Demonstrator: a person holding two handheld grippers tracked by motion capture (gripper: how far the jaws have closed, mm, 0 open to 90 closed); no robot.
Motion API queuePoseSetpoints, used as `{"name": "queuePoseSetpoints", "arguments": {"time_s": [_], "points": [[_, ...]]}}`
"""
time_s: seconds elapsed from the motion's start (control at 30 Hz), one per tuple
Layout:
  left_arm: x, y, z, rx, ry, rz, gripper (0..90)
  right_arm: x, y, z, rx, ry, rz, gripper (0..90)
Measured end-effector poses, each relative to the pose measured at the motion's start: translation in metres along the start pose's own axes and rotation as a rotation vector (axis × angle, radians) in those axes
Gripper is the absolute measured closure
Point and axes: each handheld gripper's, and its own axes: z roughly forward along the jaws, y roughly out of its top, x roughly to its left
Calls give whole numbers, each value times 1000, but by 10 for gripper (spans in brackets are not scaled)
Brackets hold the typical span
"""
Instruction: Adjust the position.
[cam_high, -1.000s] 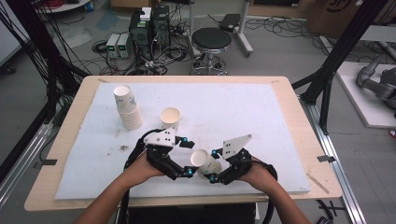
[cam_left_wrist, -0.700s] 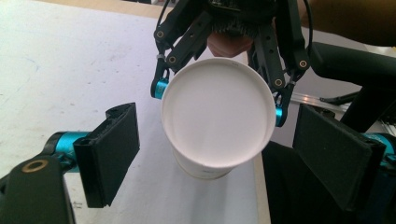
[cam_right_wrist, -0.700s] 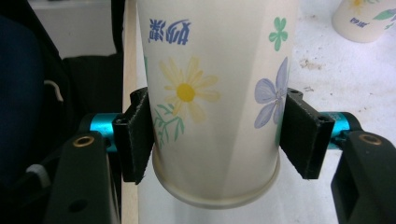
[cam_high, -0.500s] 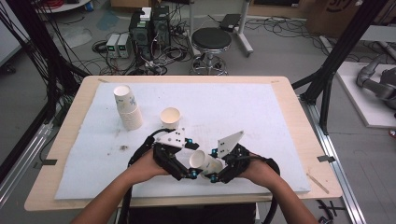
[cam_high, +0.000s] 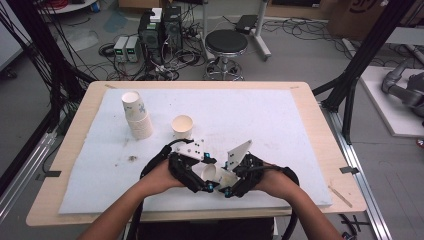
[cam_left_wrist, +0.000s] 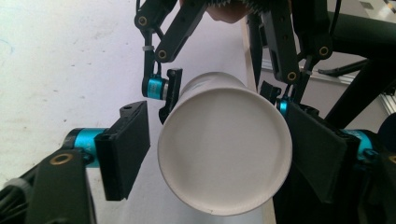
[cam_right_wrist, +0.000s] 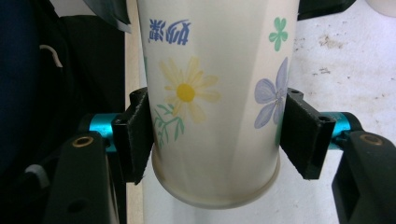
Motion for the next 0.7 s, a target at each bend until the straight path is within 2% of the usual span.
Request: {"name": "queuePoseSetpoints", "arguments": {"time_s": [0.17,0.3,0.4,0.47,0.53,0.7], "points": [[0,-1,3,28,-22,20,349,0,0,0,4,7,-1,343],[-1,-2,6,61,-30,37,363,0,0,3,29,17,-13,345],[-2,-2,5,54,-23,47,367,1,-1,3,28,17,-22,330],[-2,-3,4,42,-22,38,369,1,-3,2,-4,1,-5,280],[-2,-4,3,27,-17,33,370,0,-5,-1,-46,-17,29,187],[-1,-9,-3,-20,-8,11,371,-3,-15,-14,-177,-34,91,187]]}}
